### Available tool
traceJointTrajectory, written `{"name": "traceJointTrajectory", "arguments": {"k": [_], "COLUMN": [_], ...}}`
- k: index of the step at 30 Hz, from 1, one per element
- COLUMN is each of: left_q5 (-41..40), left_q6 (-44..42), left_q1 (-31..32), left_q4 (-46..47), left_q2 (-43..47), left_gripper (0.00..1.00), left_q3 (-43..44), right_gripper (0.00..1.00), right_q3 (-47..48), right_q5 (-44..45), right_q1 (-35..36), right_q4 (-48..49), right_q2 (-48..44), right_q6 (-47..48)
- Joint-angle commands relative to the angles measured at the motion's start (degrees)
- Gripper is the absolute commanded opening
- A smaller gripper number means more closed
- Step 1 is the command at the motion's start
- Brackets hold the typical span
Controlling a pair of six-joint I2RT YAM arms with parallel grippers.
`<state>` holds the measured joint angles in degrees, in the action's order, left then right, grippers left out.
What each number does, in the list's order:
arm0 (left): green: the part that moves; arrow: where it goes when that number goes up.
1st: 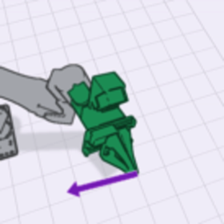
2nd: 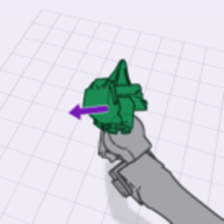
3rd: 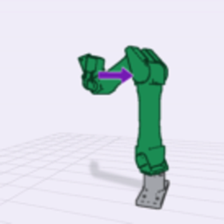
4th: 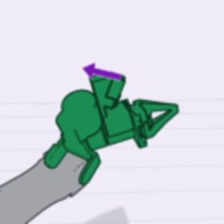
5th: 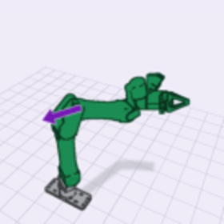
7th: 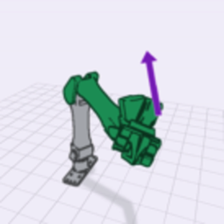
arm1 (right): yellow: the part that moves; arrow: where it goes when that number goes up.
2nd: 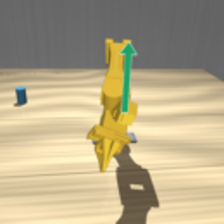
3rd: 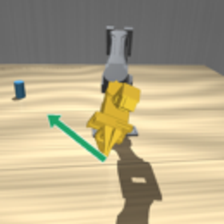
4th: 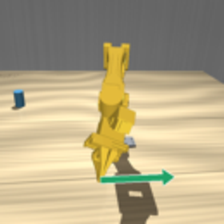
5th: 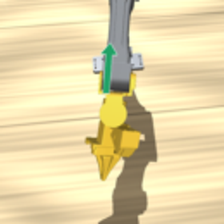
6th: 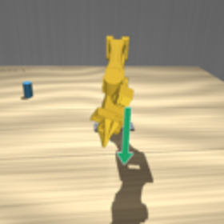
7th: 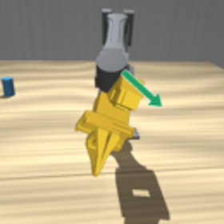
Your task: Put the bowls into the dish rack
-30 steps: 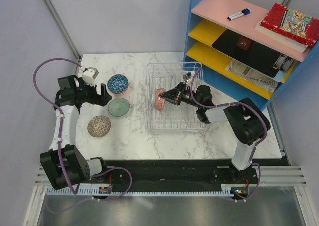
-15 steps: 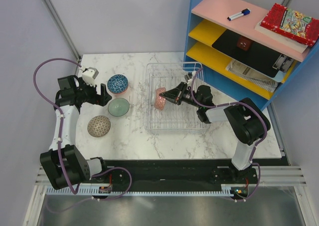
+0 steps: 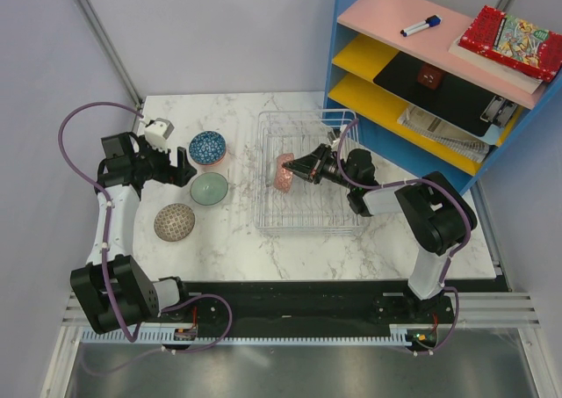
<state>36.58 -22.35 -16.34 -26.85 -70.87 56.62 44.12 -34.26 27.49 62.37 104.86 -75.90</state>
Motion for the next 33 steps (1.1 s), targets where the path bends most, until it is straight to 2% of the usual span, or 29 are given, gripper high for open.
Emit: {"name": "traceJointTrajectory", "arguments": {"k": [1, 21, 33], "left_q5": [1.7, 1.8, 0.8], "left_q6": [-1.6, -0.3, -1.3], "left_q1": [-0.3, -0.3, -0.3], "left_q4": [1.6, 1.4, 1.1], "left_q2": [0.3, 2.1, 2.6], "left_gripper": [1.00, 1.00, 1.00], "left_q3": [1.8, 1.7, 1.2], "right_gripper": [0.00, 0.00, 0.00], "right_q3": [2.8, 3.3, 0.3], "right_q5": [-2.7, -2.7, -1.9], "right_q1": [0.4, 2.8, 1.7], "right_q4": [2.8, 6.1, 1.5], "right_q2": [-0.5, -0.6, -3.0], "right_q6": [-2.1, -4.7, -1.4]}}
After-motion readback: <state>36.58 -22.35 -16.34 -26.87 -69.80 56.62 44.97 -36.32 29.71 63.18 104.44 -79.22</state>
